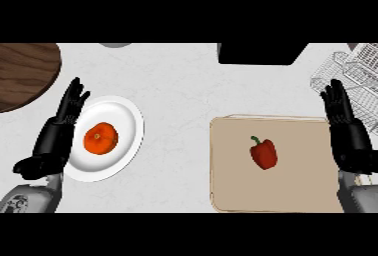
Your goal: Pick the bell pepper from the tray and place it in the tiered basket
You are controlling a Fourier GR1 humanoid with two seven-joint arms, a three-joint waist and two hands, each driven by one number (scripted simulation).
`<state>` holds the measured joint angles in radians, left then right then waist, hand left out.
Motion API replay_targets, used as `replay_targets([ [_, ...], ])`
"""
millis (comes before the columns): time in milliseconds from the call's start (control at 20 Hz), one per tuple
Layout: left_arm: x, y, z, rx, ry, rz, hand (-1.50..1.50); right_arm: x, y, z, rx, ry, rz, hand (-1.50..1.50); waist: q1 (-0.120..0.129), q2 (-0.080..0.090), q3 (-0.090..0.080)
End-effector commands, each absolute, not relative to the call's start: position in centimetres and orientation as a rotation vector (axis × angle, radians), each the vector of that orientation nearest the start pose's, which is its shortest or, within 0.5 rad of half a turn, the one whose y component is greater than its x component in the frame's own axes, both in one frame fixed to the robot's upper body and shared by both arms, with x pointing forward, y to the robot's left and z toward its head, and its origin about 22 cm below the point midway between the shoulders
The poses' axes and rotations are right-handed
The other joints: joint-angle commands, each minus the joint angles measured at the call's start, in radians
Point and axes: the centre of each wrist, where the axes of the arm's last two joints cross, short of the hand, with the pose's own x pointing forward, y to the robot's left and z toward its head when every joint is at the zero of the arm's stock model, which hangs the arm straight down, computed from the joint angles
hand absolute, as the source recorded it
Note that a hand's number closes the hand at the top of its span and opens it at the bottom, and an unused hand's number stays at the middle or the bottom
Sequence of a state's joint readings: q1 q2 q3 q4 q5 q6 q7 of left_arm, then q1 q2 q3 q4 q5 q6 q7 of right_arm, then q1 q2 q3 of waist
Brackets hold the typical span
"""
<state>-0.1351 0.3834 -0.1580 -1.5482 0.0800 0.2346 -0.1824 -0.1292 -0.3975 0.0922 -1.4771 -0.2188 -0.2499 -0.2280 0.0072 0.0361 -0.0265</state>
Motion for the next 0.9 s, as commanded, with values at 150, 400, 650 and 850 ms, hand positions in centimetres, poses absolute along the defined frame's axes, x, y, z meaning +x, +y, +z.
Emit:
replay_targets([
  [150,23.9,28.1,-3.1,0.309,-1.5,-0.096,0.0,28.0,-32.4,7.7,-0.33,-1.934,0.075,1.5,-0.017,-0.035,0.025],
  [400,21.3,26.8,-5.3,0.278,-1.328,0.006,0.0,25.8,-36.7,3.0,-0.66,-1.566,-0.543,-1.5,-0.045,-0.034,0.028],
  [650,20.7,25.1,-5.4,0.256,-1.314,-0.016,0.0,23.3,-33.9,1.9,-0.577,-1.742,-0.596,-1.5,-0.013,-0.038,0.027],
  [850,22.4,26.0,-5.1,0.265,-1.304,0.002,0.0,19.5,-35.2,5.2,-0.527,-1.675,-0.349,-1.5,-0.024,-0.038,0.025],
])
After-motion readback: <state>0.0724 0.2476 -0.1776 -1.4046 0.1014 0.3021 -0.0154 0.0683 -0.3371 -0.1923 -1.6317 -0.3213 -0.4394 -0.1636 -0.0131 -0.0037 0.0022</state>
